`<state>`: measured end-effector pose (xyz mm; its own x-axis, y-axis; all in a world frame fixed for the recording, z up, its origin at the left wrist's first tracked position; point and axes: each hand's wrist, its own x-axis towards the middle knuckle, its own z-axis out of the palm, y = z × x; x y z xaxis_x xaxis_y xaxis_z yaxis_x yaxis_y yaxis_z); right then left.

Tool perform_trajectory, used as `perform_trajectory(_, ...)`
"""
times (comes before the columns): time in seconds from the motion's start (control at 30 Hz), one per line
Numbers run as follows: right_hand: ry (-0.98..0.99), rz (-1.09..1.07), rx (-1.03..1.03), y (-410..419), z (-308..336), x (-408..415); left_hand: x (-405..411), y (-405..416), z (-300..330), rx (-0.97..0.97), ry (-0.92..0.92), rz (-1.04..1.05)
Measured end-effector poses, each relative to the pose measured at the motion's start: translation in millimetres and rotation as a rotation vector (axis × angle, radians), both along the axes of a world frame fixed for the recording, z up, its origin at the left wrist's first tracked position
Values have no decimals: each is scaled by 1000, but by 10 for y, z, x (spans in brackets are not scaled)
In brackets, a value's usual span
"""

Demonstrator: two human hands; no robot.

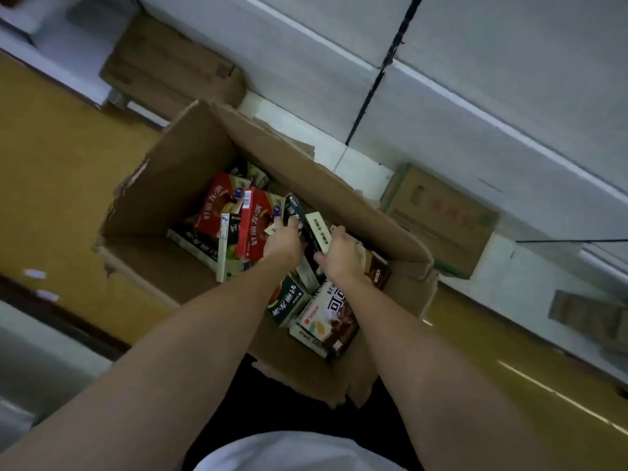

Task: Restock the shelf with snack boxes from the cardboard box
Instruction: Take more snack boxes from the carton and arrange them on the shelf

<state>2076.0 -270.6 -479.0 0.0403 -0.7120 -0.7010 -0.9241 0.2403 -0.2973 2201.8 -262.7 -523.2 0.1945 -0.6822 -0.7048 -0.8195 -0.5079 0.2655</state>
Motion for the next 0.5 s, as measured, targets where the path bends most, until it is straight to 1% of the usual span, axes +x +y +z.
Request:
perform_trajectory(0.07,-51,34,23,33,49,-2,-36,123,55,-46,-11,138)
perform_trajectory(0.2,-76,262,-26,-30,217,-44,-139,250,294,-160,-25,324)
perform_trajectory(0.27,-120,356,-61,-72,334,-67,-175,325,486,-209,-35,435)
perform_trajectory(0.4,-272,576,-210,-108,609,-54,-236,606,995,-310,-33,799)
perform_trajectory(0.5,-373,733,-355,-41,891,62,-263,919,1421,-380,-91,1086)
